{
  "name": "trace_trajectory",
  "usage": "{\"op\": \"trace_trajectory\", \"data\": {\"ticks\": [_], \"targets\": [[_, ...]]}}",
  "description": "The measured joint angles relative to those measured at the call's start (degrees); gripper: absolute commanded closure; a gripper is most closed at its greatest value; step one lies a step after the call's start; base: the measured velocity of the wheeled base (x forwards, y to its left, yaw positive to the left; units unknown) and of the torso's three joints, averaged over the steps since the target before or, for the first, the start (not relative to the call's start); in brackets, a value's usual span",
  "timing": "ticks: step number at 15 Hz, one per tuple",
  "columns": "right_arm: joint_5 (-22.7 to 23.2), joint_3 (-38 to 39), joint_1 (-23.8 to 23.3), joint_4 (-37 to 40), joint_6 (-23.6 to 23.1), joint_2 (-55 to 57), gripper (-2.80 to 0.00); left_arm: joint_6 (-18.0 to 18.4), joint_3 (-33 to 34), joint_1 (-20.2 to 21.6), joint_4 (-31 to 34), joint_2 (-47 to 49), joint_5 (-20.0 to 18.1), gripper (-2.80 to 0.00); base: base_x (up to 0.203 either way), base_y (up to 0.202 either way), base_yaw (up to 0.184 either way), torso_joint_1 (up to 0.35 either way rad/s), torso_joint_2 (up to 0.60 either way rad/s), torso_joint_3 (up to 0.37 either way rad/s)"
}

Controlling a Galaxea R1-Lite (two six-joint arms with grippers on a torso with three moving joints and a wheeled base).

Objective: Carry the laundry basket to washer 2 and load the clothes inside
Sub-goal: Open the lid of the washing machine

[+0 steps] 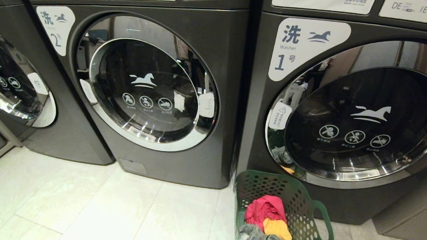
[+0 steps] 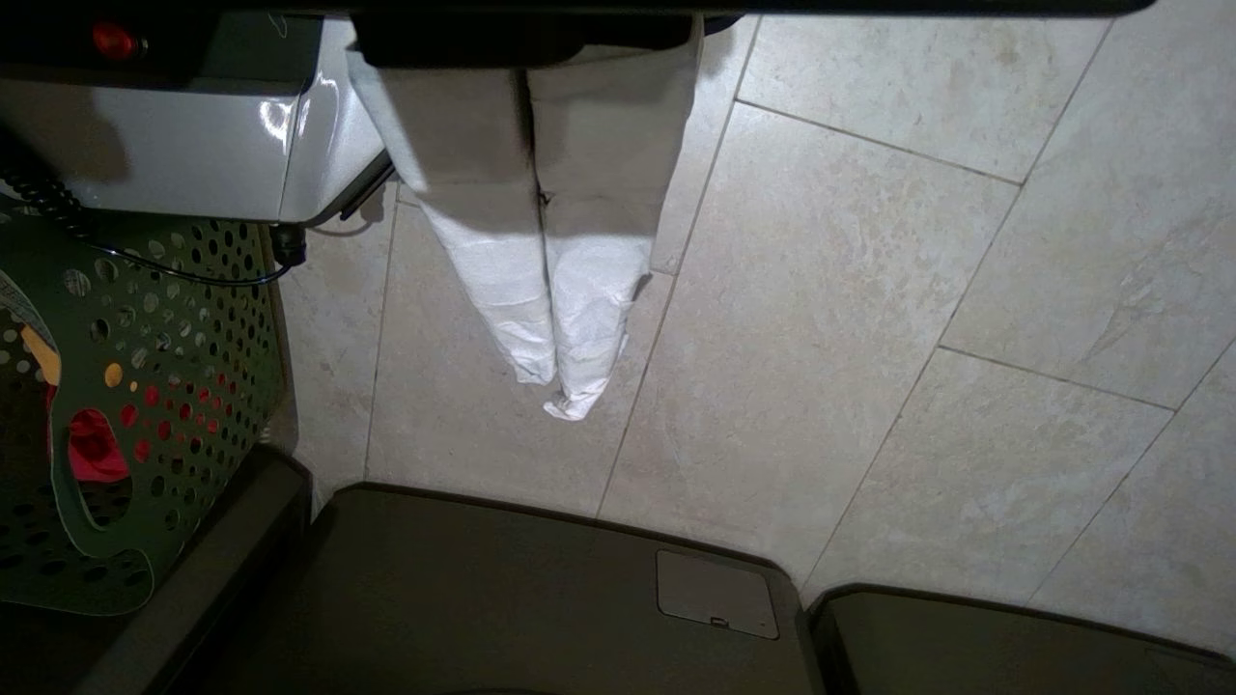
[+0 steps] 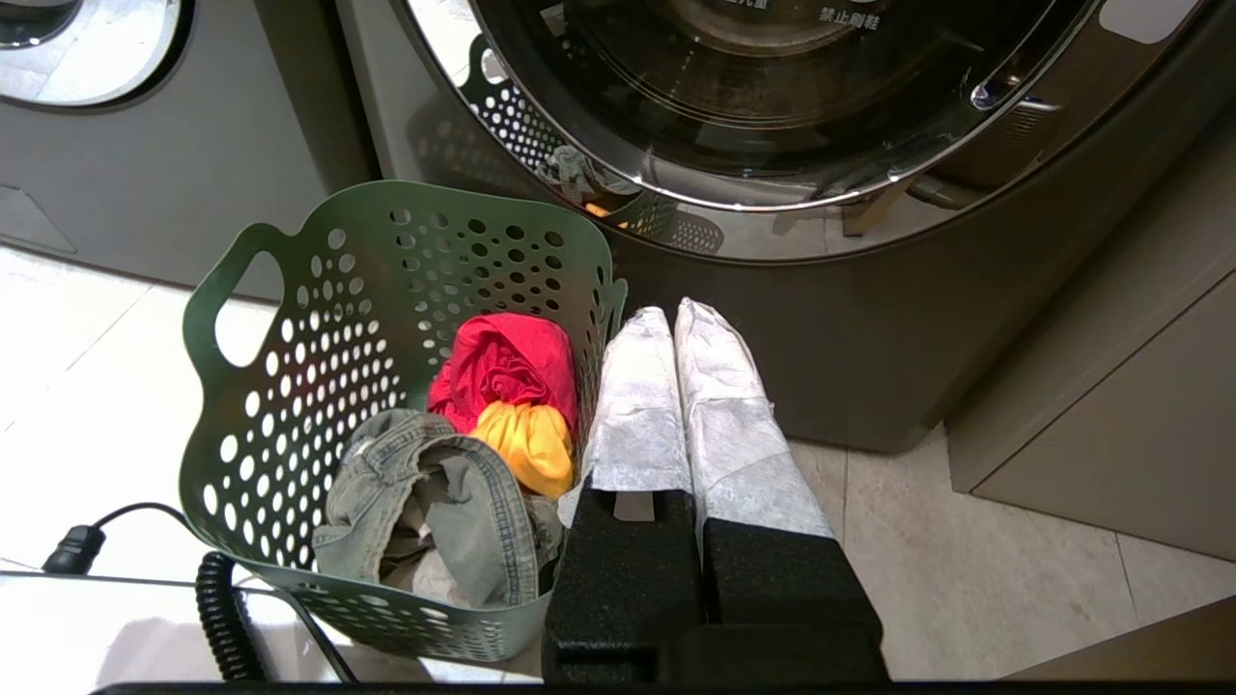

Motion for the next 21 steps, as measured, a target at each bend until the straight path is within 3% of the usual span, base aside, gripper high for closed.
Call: {"op": "trace_trajectory", "data": {"ticks": [7,15,21], "targets": [[0.00,0.00,0.01,0.00,0.15,0.00,0.00,-0.01,0.00,-0.01,0.00,0.00,-0.01,0.00,0.000,0.000,0.000,0.000,0.00,0.000],[0.01,0.00,0.01,0.00,0.16,0.00,0.00,-0.01,0.00,0.02,0.00,0.00,-0.01,0.00,0.000,0.007,-0.145,0.004,0.00,0.001],[0.01,0.00,0.04,0.00,0.16,0.00,0.00,-0.07,0.00,0.02,0.00,0.00,-0.04,0.00,0.000,0.000,0.000,0.000,0.00,0.000]]}}
